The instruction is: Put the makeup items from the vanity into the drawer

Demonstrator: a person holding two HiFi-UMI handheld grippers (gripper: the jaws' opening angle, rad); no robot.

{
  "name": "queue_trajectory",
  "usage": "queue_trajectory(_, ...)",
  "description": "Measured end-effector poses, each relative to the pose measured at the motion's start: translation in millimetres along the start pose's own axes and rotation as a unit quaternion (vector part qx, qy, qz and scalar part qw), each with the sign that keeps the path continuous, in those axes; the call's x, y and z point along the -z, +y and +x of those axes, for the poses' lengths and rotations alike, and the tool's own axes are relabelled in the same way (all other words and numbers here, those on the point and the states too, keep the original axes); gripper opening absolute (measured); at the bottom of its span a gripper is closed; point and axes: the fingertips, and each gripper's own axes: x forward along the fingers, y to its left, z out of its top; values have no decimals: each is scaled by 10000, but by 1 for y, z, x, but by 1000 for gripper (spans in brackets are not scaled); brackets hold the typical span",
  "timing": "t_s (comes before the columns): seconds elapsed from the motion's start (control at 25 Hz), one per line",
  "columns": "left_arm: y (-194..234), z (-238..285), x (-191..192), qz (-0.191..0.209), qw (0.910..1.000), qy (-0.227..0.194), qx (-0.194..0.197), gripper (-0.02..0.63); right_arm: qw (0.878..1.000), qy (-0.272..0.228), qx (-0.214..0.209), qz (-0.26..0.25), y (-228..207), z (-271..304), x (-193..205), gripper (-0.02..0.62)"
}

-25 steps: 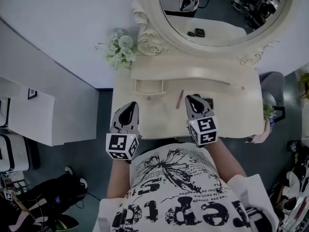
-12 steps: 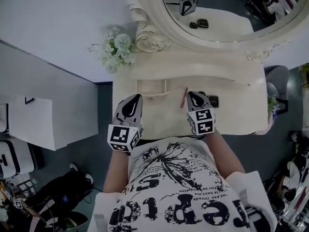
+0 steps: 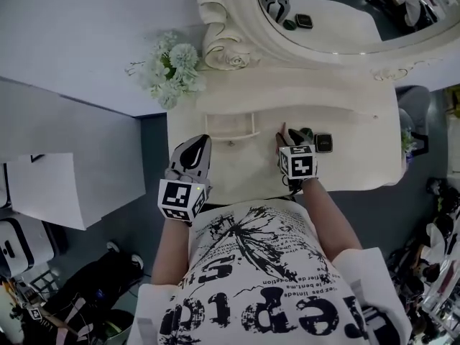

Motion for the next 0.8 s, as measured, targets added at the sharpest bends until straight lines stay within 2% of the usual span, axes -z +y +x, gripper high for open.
queue_trajectory(0.16, 10, 1, 5, -49, 10000, 48, 15, 21, 9991, 364, 146, 133, 1, 13, 12, 147)
queue_trajectory(0.44, 20, 2, 5, -175, 9998, 59, 83, 21, 9969, 581, 453, 277, -1, 16, 12, 146)
queue_trajectory(0.6, 22, 1, 0, -129, 9999, 52, 79, 21, 9961, 725, 474, 155, 4, 16, 14, 57)
queue_trajectory(0.8, 22, -2, -3, -114, 9999, 48, 76, 20, 9953, 803, 477, 250, 6, 13, 11, 55)
